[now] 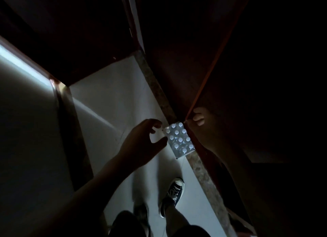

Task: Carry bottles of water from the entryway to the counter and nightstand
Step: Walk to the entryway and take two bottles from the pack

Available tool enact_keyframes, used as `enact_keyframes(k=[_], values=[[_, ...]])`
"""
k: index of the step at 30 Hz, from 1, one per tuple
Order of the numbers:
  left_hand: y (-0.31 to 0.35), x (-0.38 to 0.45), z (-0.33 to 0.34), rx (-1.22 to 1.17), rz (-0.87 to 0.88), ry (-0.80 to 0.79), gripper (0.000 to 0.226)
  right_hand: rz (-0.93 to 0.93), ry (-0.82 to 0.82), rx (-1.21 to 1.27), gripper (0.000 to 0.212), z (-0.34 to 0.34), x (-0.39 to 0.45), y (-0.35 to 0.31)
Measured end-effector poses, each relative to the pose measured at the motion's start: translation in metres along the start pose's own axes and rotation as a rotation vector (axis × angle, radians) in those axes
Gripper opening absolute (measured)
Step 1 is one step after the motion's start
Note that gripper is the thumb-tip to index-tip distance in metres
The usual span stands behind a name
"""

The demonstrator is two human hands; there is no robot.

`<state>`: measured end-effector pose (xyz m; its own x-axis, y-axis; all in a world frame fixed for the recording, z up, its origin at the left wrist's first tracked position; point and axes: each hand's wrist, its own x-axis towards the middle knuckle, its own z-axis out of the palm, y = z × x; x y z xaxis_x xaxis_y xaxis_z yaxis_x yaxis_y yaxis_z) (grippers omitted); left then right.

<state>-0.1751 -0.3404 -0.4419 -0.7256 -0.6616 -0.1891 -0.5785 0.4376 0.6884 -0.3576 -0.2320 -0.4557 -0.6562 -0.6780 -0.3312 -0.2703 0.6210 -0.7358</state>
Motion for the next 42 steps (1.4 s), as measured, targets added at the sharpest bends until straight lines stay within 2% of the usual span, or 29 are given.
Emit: enact_keyframes(k=[3, 5, 11, 14, 19, 22, 25, 29, 35, 39, 42], values=[[-0.036, 0.031, 0.049, -0.054, -0.056, -0.073, 0.044, 0.072, 0.068, 0.011, 0.027, 0.022, 0.024, 0.048], [-0.063, 0.052, 0.085, -0.069, -0.091, -0.119, 0.045, 0.112, 0.101, 0.045, 0.025, 0.046, 0.04, 0.087], [-0.163, 0.112, 0.22, -0.112, -0.191, -0.225, 0.047, 0.312, 0.081, 0.122, 0.048, 0.153, 0.079, 0.228], [-0.227, 0.137, 0.297, -0.096, -0.201, -0.283, 0.052, 0.39, 0.087, 0.123, 0.049, 0.217, 0.102, 0.305], [-0.337, 0.178, 0.431, 0.004, -0.118, -0.377, 0.062, 0.478, 0.139, 0.118, 0.062, 0.319, 0.146, 0.426], [-0.389, 0.19, 0.497, 0.058, -0.036, -0.427, 0.071, 0.456, 0.187, 0.163, 0.072, 0.37, 0.169, 0.479], [-0.433, 0.195, 0.541, 0.101, 0.047, -0.398, 0.077, 0.439, 0.321, 0.16, 0.063, 0.408, 0.183, 0.522], [-0.466, 0.207, 0.572, 0.103, 0.08, -0.33, 0.074, 0.46, 0.384, 0.196, 0.058, 0.437, 0.194, 0.546], [-0.468, 0.219, 0.577, 0.118, 0.083, -0.237, 0.067, 0.522, 0.411, 0.226, 0.059, 0.44, 0.206, 0.548], [-0.438, 0.212, 0.527, 0.095, 0.202, -0.182, 0.055, 0.506, 0.405, 0.256, 0.057, 0.41, 0.197, 0.508], [-0.391, 0.211, 0.465, 0.032, 0.196, -0.159, 0.063, 0.434, 0.343, 0.357, 0.071, 0.37, 0.185, 0.463]])
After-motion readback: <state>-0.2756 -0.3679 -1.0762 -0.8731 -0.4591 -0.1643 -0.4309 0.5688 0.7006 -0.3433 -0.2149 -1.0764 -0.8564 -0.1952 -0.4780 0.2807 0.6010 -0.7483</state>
